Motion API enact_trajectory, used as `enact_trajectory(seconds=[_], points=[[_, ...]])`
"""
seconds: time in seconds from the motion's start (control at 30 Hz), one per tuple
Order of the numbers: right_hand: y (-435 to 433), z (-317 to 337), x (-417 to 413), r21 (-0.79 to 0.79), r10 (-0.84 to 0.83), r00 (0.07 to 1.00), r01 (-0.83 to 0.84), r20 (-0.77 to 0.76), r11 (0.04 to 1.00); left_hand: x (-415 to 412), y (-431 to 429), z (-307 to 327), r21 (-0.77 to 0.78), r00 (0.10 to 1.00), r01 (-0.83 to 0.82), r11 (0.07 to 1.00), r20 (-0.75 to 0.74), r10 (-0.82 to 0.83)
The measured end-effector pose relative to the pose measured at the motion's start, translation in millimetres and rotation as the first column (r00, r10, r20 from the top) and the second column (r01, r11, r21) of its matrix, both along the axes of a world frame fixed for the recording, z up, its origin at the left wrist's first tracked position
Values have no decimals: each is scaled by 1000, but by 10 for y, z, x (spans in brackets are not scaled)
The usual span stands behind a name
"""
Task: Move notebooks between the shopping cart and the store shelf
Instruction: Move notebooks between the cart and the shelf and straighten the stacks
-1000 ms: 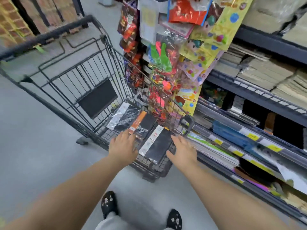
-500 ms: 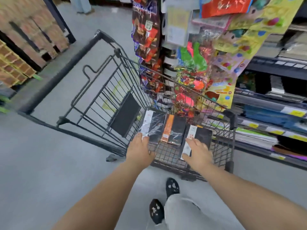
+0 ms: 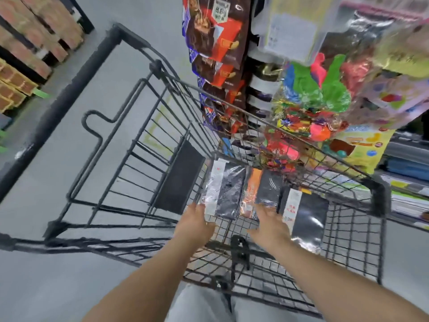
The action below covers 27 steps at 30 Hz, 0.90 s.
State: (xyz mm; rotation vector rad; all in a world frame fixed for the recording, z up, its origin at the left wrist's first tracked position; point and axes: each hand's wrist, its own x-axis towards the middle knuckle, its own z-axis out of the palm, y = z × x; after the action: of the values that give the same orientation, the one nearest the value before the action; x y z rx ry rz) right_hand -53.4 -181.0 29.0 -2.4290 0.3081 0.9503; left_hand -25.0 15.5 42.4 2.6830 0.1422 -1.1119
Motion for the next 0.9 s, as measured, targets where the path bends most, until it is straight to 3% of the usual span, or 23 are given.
enact_trajectory(seconds=[0.27,0.6,0.73,0.9], points=[[111,-621,293,-14,23,999,-23,-37,1000,440,-50,-854,2,971,-79,997,-225,77],[276,-1162,385,-55,8,998,-5,56,998,629,-115,-1884,6,887,-444,896,-139,441],[341,-1223,356,-42,21,997,-18,70,999,651,-83,-1995,77,882,-463,883,-59,468],[388,-1249,367,-42,20,1000,-19,22,999,705,-68,-1992,118,860,-494,862,-82,504]])
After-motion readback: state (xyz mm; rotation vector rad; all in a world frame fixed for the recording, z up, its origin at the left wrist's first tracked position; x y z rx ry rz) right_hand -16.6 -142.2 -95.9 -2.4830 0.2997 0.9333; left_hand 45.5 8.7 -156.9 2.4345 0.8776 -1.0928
